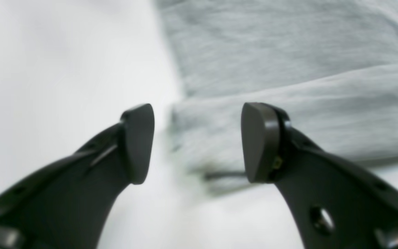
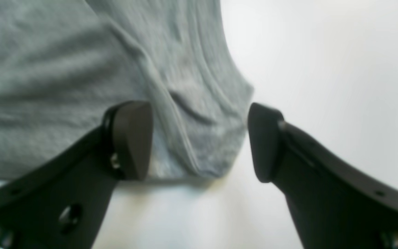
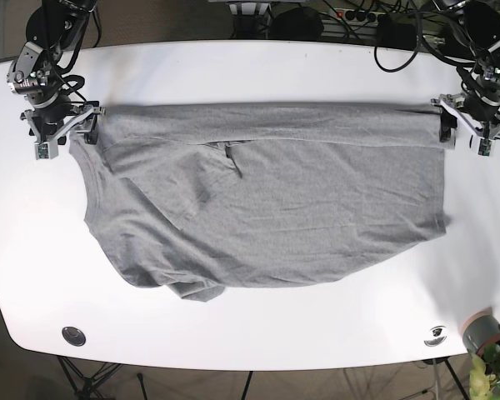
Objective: Fold the T-shirt properly
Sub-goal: 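Pull the held edge taut with both grippers to smooth the shirt, then release the edge and move both grippers to the shirt's middle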
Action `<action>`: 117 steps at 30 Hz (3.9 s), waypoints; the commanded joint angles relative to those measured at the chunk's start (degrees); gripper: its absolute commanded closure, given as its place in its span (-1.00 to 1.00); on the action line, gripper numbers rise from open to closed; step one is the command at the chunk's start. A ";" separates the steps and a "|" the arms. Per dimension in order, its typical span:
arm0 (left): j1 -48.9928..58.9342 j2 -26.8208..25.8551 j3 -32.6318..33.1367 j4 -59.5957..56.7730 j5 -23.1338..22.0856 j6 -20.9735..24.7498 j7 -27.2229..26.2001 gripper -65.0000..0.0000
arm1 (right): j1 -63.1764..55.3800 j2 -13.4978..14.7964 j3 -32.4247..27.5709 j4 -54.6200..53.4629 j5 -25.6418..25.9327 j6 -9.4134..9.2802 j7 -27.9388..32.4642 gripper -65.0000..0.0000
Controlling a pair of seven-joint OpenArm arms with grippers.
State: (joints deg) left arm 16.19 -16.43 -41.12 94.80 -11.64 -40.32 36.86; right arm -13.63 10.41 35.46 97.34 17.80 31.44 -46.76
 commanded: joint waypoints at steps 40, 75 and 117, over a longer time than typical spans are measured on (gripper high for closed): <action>1.88 -0.76 0.73 -15.11 -1.06 0.32 -11.15 0.86 | -1.45 0.97 0.27 -5.16 0.97 0.43 3.29 0.93; 19.46 -0.76 -3.49 0.18 -1.42 0.32 -11.06 -0.08 | -17.01 -2.02 4.93 6.62 1.32 0.43 3.03 0.59; -18.87 -0.32 0.29 -6.67 8.43 0.32 -1.92 -0.07 | 19.83 6.33 -11.16 -5.69 0.53 -0.10 -1.98 -0.48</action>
State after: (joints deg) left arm -0.75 -15.62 -40.60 88.71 -2.57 -40.32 36.21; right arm 3.07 15.14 25.41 92.90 17.65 31.16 -50.02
